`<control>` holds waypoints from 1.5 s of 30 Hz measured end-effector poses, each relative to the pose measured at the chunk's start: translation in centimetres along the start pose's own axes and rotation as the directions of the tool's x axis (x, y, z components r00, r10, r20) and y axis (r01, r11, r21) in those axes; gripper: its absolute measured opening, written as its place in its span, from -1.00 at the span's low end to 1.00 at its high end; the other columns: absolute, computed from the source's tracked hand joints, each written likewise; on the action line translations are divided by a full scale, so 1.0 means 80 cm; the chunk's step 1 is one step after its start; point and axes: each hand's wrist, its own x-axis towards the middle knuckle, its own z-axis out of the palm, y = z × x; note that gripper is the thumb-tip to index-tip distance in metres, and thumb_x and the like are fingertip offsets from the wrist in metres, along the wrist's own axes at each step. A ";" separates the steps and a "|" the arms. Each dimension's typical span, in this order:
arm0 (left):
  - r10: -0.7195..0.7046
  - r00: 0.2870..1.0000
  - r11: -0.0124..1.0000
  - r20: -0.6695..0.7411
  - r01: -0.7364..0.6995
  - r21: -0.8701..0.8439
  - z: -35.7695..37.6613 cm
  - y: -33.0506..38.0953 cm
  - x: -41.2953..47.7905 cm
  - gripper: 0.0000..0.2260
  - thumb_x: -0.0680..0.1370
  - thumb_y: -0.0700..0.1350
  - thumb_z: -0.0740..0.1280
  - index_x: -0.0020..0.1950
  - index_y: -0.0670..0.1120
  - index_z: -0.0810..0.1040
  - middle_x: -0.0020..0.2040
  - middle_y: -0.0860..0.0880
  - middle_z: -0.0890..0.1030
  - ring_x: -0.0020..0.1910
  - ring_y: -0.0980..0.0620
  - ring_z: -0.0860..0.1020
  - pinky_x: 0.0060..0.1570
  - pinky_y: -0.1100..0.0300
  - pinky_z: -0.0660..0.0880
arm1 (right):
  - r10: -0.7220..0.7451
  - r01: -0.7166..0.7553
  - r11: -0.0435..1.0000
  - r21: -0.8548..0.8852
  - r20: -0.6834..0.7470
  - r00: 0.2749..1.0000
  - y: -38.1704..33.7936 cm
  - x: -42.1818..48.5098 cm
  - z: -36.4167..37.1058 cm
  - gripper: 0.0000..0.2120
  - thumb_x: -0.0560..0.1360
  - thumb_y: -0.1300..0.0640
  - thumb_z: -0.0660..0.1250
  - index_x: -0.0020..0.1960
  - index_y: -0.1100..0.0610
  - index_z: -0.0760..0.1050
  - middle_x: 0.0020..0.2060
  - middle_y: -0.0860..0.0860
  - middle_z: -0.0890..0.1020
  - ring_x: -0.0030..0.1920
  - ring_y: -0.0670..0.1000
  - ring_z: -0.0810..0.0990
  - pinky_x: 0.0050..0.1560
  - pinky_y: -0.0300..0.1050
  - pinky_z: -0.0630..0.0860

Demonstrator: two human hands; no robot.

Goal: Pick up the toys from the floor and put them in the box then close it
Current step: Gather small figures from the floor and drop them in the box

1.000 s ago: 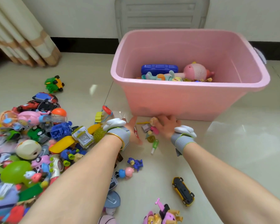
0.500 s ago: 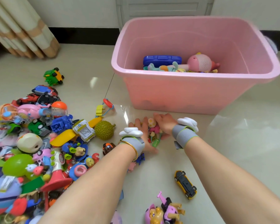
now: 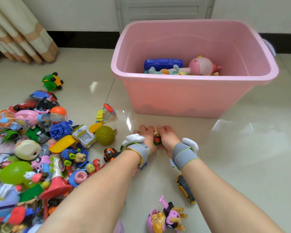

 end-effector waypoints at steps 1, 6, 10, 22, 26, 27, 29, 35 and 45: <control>0.000 1.000 1.000 0.018 0.000 -0.005 -0.003 0.001 -0.001 -0.47 0.46 0.12 0.33 0.35 -0.04 0.29 0.24 -0.11 0.35 0.15 -0.21 0.45 0.22 0.00 0.40 | 0.022 -0.023 0.998 0.066 0.007 1.000 -0.002 -0.003 0.000 -0.75 0.57 -0.07 0.18 0.10 0.09 0.39 0.08 0.18 0.57 0.07 0.20 0.58 0.11 0.19 0.56; 0.024 0.996 0.999 0.088 -0.028 0.044 -0.030 0.004 -0.014 -0.49 0.50 0.08 0.32 0.36 -0.09 0.29 0.26 -0.13 0.36 0.19 -0.22 0.47 0.21 0.01 0.40 | 0.057 -0.088 0.958 0.272 0.118 0.991 -0.017 -0.022 -0.003 -0.74 0.61 0.01 0.16 0.17 0.18 0.37 0.05 0.18 0.53 -0.06 0.15 0.55 -0.15 0.01 0.54; 0.048 0.999 0.990 0.009 -0.049 0.132 -0.094 0.004 -0.034 -0.55 0.54 -0.09 0.30 0.38 -0.15 0.27 0.31 -0.17 0.37 0.27 -0.20 0.43 0.23 0.05 0.37 | -0.021 -0.015 0.950 0.312 0.112 0.993 -0.064 -0.041 0.010 -0.71 0.61 0.02 0.16 0.19 0.21 0.39 0.03 0.21 0.53 -0.17 0.10 0.54 -0.22 -0.03 0.53; 0.120 0.893 0.971 -0.433 -0.016 0.237 -0.285 0.010 -0.074 -0.60 0.49 -0.14 0.30 0.30 -0.16 0.32 0.24 -0.19 0.36 0.19 -0.25 0.44 0.16 -0.04 0.37 | -0.392 0.279 0.776 0.565 0.086 0.916 -0.251 -0.132 0.005 -0.73 0.64 0.05 0.11 -0.16 0.15 0.41 -0.24 0.10 0.52 -0.26 0.05 0.53 -0.20 -0.03 0.50; 0.187 0.842 0.978 -0.507 -0.113 0.174 -0.295 0.060 -0.039 -0.61 0.50 -0.05 0.29 0.28 -0.11 0.34 0.22 -0.15 0.40 0.20 -0.24 0.43 0.18 -0.07 0.37 | -0.362 0.313 0.686 0.656 -0.066 0.930 -0.273 -0.119 -0.037 -0.74 0.63 0.05 0.13 -0.18 0.15 0.39 -0.26 0.08 0.52 -0.28 0.04 0.52 -0.11 0.02 0.50; 0.175 0.834 0.984 -0.523 -0.136 0.114 -0.295 0.074 -0.031 -0.61 0.51 -0.07 0.28 0.30 -0.10 0.33 0.23 -0.15 0.40 0.21 -0.24 0.42 0.18 -0.07 0.36 | -0.327 0.297 0.661 0.689 -0.091 0.940 -0.276 -0.110 -0.049 -0.73 0.63 0.04 0.13 -0.19 0.14 0.39 -0.27 0.08 0.52 -0.29 0.04 0.52 -0.12 0.01 0.50; 0.119 0.837 0.982 -0.534 -0.179 -0.063 -0.293 0.099 -0.018 -0.54 0.53 -0.16 0.26 0.41 -0.10 0.24 0.29 -0.18 0.36 0.26 -0.25 0.39 0.23 -0.07 0.33 | -0.246 0.240 0.588 0.773 -0.112 0.963 -0.277 -0.093 -0.076 -0.68 0.63 0.00 0.11 -0.23 0.14 0.36 -0.31 0.08 0.49 -0.30 0.06 0.49 -0.21 -0.05 0.51; 0.039 0.910 0.855 -0.412 -0.244 -0.458 -0.279 0.133 0.007 -0.33 0.55 -0.24 0.29 0.56 -0.06 -0.01 0.45 -0.20 0.19 0.35 -0.23 0.37 0.32 0.01 0.31 | -0.133 0.162 0.568 0.807 -0.104 0.986 -0.263 -0.065 -0.150 -0.43 0.58 -0.21 0.01 0.49 0.08 0.13 0.38 0.19 0.36 0.28 0.22 0.48 0.09 0.25 0.47; 0.091 0.918 0.470 -0.386 -0.381 -0.796 -0.250 0.057 -0.017 -0.98 0.58 -0.21 0.25 -0.02 -0.15 0.45 -0.35 -0.08 0.56 -0.55 0.07 0.52 -0.63 0.33 0.35 | -0.319 0.292 0.801 0.522 -0.039 0.947 -0.224 -0.111 -0.102 -0.72 0.52 0.43 -0.02 -0.19 0.27 0.42 -0.10 0.25 0.55 -0.25 0.12 0.66 -0.35 -0.10 0.64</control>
